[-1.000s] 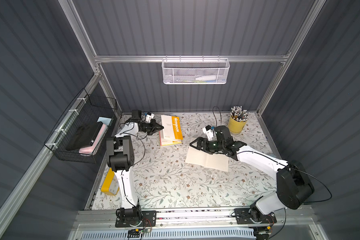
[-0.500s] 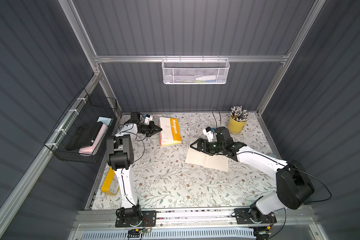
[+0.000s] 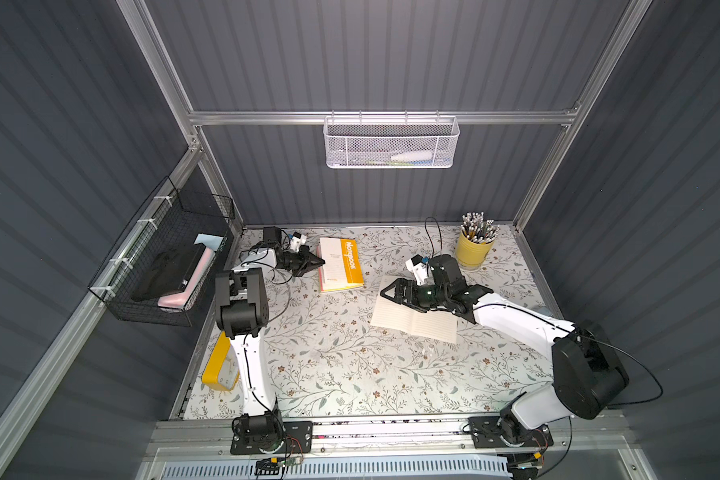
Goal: Close the notebook
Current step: Place the notebook at the notebook.
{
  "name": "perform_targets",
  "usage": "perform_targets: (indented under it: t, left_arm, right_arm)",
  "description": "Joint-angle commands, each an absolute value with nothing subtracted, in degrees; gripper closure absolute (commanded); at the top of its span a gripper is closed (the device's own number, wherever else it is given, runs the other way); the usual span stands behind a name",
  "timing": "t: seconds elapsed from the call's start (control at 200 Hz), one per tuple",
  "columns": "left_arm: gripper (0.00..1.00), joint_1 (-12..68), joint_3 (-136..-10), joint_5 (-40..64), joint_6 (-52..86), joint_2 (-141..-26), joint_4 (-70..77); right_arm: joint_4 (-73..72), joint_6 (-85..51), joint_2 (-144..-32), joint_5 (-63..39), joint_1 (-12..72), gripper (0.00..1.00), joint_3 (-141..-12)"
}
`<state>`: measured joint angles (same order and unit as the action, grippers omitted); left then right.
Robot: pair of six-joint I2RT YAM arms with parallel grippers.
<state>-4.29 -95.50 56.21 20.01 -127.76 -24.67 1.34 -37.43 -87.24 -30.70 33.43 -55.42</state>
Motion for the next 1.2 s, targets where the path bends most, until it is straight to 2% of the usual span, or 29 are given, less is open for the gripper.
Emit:
perform_targets:
  t: [0.0,0.75,0.88,1.196]
  left_arm:
    - [0.98,-4.7,-97.6,56.0,17.9,-129.5,-26.9]
    - [0.94,-5.4,-99.9,55.4,16.7,-131.3,-29.1]
    - [0.85,-5.4,-99.9,55.1,16.3,-131.2,-29.7]
    - [0.81,-5.5,-101.4,53.8,15.7,-130.9,-31.2]
  right_arm:
    - [1.5,-36.7,-85.8,-31.1,33.1,0.01,-54.7]
    - [1.5,-37.0,-86.0,-31.4,33.1,0.01,-54.1]
    - [1.5,-37.2,-86.2,-31.7,33.1,0.01,-54.2]
    - [1.2,-37.4,-86.3,-32.1,33.1,0.01,-54.0]
